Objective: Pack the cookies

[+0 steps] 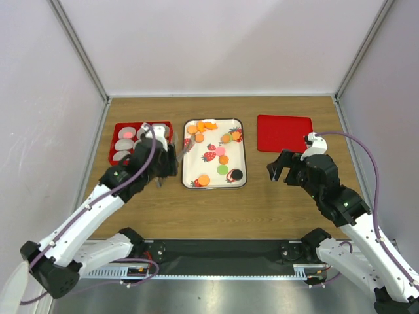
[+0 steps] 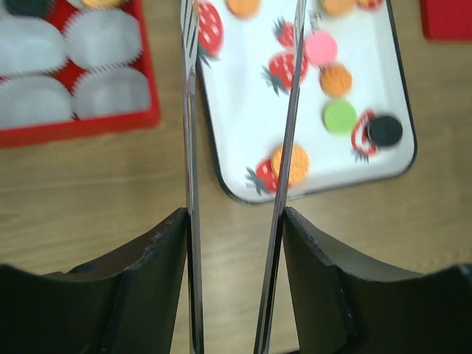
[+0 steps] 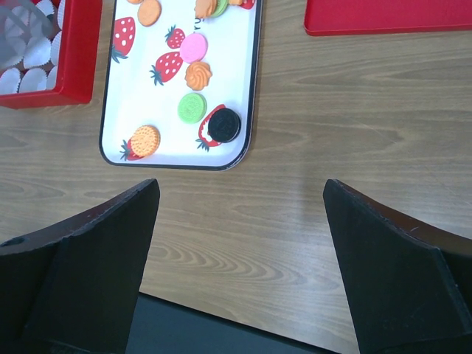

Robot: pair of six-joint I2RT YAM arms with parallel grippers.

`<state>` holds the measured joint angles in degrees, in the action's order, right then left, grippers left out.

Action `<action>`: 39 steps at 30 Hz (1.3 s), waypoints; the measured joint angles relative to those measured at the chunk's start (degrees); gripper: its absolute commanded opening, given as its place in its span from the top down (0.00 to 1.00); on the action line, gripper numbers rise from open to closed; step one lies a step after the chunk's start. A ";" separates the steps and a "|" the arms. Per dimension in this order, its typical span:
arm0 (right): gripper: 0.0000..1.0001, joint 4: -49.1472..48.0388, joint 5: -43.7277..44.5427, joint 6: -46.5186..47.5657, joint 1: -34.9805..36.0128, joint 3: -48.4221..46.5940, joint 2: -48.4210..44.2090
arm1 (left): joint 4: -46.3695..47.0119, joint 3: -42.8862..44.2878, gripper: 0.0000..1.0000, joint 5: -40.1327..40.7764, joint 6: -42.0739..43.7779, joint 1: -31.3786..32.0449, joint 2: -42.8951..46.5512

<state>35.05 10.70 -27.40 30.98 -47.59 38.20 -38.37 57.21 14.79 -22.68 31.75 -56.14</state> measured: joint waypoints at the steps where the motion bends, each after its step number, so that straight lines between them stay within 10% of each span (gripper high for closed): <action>1: 0.00 0.04 0.02 -0.11 0.00 0.00 -0.07 | -0.85 -1.01 0.42 0.00 -0.72 2.56 0.83; 9: 0.00 0.26 0.02 -1.27 0.00 0.00 -0.24 | -5.18 -7.15 0.41 1.44 -6.08 16.83 0.17; 39: 0.00 0.70 0.66 -1.46 0.00 0.00 -0.79 | -5.88 -9.44 0.54 5.07 -7.91 24.76 -9.01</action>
<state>35.75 11.35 -28.86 30.98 -47.59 37.41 -44.25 47.77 19.86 -30.59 56.51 -65.14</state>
